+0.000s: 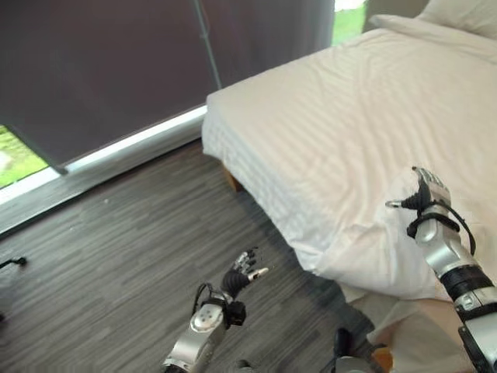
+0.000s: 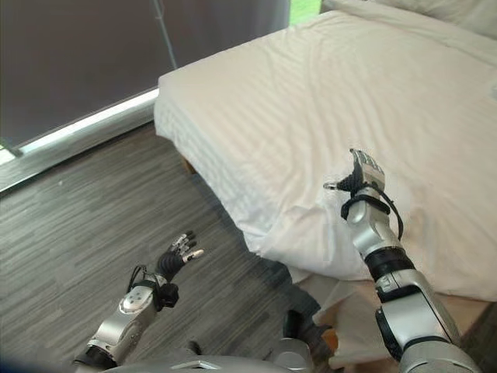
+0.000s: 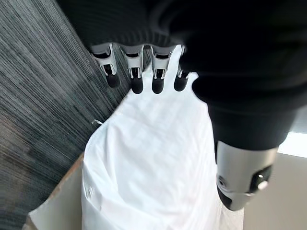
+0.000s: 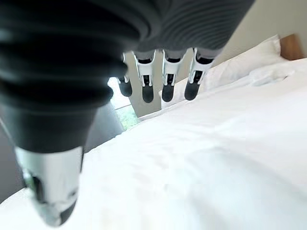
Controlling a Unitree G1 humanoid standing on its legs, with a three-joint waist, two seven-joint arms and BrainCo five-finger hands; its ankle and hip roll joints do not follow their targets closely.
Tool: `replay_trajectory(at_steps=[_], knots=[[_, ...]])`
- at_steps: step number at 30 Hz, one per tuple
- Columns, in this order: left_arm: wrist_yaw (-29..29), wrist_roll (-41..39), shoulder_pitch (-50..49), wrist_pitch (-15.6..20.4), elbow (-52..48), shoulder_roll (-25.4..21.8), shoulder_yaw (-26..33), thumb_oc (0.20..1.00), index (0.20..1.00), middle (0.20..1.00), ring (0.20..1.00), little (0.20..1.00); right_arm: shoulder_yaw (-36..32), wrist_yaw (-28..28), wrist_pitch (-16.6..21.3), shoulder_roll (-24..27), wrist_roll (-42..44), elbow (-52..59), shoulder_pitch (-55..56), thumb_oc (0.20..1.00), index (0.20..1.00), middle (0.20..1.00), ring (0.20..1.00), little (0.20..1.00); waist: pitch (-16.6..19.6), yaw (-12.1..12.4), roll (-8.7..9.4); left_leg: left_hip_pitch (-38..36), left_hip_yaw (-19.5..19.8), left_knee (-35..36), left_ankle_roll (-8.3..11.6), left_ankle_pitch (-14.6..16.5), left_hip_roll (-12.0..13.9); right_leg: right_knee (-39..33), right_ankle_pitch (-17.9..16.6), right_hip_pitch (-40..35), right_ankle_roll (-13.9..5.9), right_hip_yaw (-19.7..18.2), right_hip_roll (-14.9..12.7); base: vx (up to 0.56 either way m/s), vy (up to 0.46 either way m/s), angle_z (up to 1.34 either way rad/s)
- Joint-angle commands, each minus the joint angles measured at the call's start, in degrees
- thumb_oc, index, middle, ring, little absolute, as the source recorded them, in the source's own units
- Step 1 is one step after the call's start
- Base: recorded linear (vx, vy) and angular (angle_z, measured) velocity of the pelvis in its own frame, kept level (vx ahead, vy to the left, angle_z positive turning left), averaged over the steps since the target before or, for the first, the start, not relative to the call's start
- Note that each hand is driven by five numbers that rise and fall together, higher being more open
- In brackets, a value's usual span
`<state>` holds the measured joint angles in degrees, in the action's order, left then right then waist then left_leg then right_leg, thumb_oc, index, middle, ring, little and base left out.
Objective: Making the bed.
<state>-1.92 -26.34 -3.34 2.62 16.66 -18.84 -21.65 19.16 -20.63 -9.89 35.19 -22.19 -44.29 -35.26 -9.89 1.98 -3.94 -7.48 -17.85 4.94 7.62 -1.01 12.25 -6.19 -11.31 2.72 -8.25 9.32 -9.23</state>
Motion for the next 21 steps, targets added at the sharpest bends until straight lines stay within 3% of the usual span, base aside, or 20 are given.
replay_trajectory(at_steps=[1,5,9,14,17,18,19,20,21], knots=[[0.2,-2.1,3.4,4.1,-1.1,-1.6,-1.4,1.000,1.000,1.000,1.000,1.000,4.1,-2.3,0.5,1.2,2.0,-10.4,-10.7,1.000,1.000,1.000,1.000,1.000,-3.5,-0.9,1.26,3.7,1.6,0.1,2.62,-4.1,2.1,1.2,9.4,-3.8,-2.31,0.6,-2.3,-0.15,0.014,0.21],[-1.4,-3.5,4.9,5.8,-0.6,-2.5,-3.0,1.000,1.000,1.000,1.000,1.000,7.2,-7.5,-1.8,6.2,1.5,-24.1,-22.2,1.000,1.000,1.000,1.000,1.000,-6.2,-0.6,-2.77,9.3,1.5,0.1,3.62,-6.6,2.5,1.2,8.4,1.5,-2.93,1.0,-3.2,-0.21,0.058,0.19],[-2.3,-4.4,6.3,7.7,0.8,-2.0,-3.3,1.000,1.000,1.000,1.000,1.000,9.4,-12.7,-3.1,12.5,0.2,-23.0,-31.2,1.000,1.000,1.000,1.000,1.000,-6.8,-1.5,-5.19,13.7,0.0,0.1,4.28,-8.0,3.1,1.2,7.4,6.5,-3.35,0.0,-3.7,-0.11,0.050,-0.04],[-2.2,-4.5,7.1,8.0,1.7,-1.2,-3.2,1.000,1.000,1.000,1.000,1.000,9.9,-13.2,-3.3,14.5,-0.2,-19.4,-32.3,1.000,1.000,1.000,1.000,1.000,-6.7,-2.1,-6.23,14.6,-1.0,0.1,4.29,-8.0,3.1,1.2,7.0,8.2,-3.47,-0.8,-4.0,-0.03,0.027,-0.16],[-1.3,-5.5,7.2,7.5,1.8,0.2,-3.2,1.000,1.000,1.000,1.000,1.000,8.9,-12.0,-3.6,13.0,-0.6,-17.0,-29.5,1.000,1.000,1.000,1.000,1.000,-6.2,-3.0,-7.25,14.2,-2.1,0.1,4.09,-7.5,3.2,1.2,7.0,8.9,-3.53,-1.5,-4.2,-0.01,0.027,-0.15],[-0.9,-5.7,7.0,7.2,1.9,0.6,-3.3,1.000,1.000,1.000,1.000,1.000,8.2,-11.9,-3.5,12.3,0.0,-16.3,-28.1,0.846,0.846,0.846,0.846,0.846,-6.0,-3.3,-7.32,13.8,-2.3,0.1,4.05,-7.3,3.2,1.2,7.0,8.6,-3.51,-1.6,-4.3,0.03,0.024,-0.16],[-0.7,-5.8,7.0,7.0,1.9,0.7,-3.4,1.000,1.000,1.000,1.000,1.000,7.5,-11.8,-3.3,11.6,0.5,-15.3,-26.7,0.555,0.555,0.555,0.555,0.555,-5.9,-3.5,-7.30,13.4,-2.3,0.1,3.94,-7.0,3.2,1.2,7.1,8.4,-3.50,-1.7,-4.3,0.02,0.017,-0.08],[-0.7,-5.8,6.9,7.0,1.9,0.7,-3.4,1.000,1.000,1.000,1.000,1.000,7.4,-11.8,-3.3,11.6,0.5,-15.2,-26.4,0.420,0.420,0.420,0.420,0.420,-5.9,-3.5,-7.23,13.4,-2.3,0.1,3.94,-7.0,3.1,1.2,7.1,8.3,-3.51,-1.7,-4.3,0.04,0.012,-0.05],[-0.1,-5.9,6.7,6.3,1.9,1.3,-3.6,1.000,1.000,1.000,1.000,1.000,4.8,-11.9,-2.3,9.1,3.1,-12.5,-21.7,0.200,0.200,0.200,0.200,0.200,-5.5,-4.1,-7.12,12.4,-2.4,0.1,3.64,-6.3,3.0,1.2,7.3,7.4,-3.40,-1.7,-4.4,0.05,0.009,-0.05]])
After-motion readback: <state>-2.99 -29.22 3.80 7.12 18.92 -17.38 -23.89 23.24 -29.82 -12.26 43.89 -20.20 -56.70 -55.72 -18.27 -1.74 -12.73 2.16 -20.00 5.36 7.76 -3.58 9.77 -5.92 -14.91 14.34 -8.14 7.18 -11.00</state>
